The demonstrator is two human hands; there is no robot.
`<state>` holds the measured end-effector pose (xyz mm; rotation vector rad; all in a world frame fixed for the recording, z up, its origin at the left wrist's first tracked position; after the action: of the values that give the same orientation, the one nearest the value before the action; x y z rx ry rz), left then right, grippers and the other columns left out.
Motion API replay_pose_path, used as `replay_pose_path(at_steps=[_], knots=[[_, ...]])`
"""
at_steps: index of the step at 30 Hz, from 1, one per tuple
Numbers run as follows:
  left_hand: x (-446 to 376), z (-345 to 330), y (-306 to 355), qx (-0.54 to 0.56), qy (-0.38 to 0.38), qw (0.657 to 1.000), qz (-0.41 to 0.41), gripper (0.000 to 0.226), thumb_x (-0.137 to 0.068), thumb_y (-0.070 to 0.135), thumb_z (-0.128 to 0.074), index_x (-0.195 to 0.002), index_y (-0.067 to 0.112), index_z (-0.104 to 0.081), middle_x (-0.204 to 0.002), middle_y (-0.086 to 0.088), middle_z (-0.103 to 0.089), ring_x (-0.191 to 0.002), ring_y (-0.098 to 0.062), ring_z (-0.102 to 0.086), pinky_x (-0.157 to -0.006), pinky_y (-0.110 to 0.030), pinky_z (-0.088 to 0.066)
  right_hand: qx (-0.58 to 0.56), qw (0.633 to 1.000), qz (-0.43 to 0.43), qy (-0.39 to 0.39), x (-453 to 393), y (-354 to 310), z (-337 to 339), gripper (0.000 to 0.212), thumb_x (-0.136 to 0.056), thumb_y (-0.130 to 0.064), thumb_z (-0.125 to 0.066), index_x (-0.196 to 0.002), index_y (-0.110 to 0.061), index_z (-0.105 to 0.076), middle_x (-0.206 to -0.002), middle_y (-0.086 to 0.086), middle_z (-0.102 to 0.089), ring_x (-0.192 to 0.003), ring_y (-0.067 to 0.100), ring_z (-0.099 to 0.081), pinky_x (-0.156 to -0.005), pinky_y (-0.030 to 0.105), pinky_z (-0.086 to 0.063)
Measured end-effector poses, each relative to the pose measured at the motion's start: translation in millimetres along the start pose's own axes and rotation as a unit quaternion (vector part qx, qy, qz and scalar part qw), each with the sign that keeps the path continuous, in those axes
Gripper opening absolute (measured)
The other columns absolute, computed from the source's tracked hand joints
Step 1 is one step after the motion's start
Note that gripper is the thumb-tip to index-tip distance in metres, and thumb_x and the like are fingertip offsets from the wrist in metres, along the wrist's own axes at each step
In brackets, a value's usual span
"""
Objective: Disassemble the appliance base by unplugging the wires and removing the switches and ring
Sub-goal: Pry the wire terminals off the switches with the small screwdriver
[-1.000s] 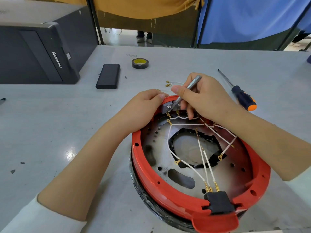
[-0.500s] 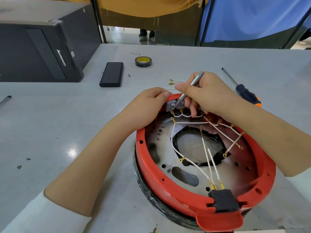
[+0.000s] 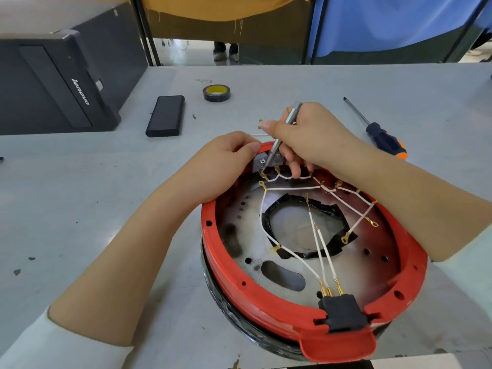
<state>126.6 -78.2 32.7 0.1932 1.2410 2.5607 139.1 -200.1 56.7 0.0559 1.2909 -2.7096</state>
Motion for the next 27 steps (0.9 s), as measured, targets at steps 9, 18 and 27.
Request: replay_pose_path(at_steps=[9,18,27], knots=[[2.8,-0.9,-2.8,0.064,0.001,0.998,0.011,0.023,-0.098,0.033,-0.046,-0.106,0.024,-0.065,-0.106,-0.009,-0.068,-0.1,-0.03,-0.062,-0.093,-0.042,-0.048,-0.088,0.993,0.056,0.054,7.9,-2.2,12.0,0.036,-0.097,-0.036,-0.049,-0.069,-0.013,-0.05,-0.041,0.003,-0.054,-0.025,0.015,-0.041,-0.034,0.014,-0.033],[2.5,-1.2,-4.3,0.079,0.003,0.997,0.011,0.023,-0.098,0.033,-0.046,-0.106,0.023,-0.065,-0.107,-0.012,-0.068,-0.101,-0.034,-0.062,-0.094,-0.047,-0.047,-0.074,0.992,0.086,0.051,13.9,-9.7,8.7,0.036,-0.098,-0.039,-0.048,-0.076,-0.01,-0.05,-0.047,0.005,-0.061,-0.027,0.013,-0.04,-0.035,0.016,-0.034],[2.3,-0.7,-3.7,0.071,0.005,0.997,0.009,0.023,-0.097,0.035,-0.045,-0.105,0.025,-0.065,-0.104,-0.008,-0.069,-0.099,-0.028,-0.063,-0.093,-0.043,-0.047,-0.065,0.997,0.041,-0.019,2.8,-5.3,-0.9,0.038,-0.1,-0.039,-0.044,-0.073,-0.012,-0.049,-0.045,0.006,-0.06,-0.026,0.013,-0.045,-0.036,0.01,-0.033]])
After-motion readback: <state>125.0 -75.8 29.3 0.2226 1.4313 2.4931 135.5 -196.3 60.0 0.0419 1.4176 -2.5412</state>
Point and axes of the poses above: each hand's wrist, its own x-axis away from the middle knuckle, its own z-axis out of the back of the hand, y = z × x, the point moved 10 cm from there along -x, towards the middle knuckle
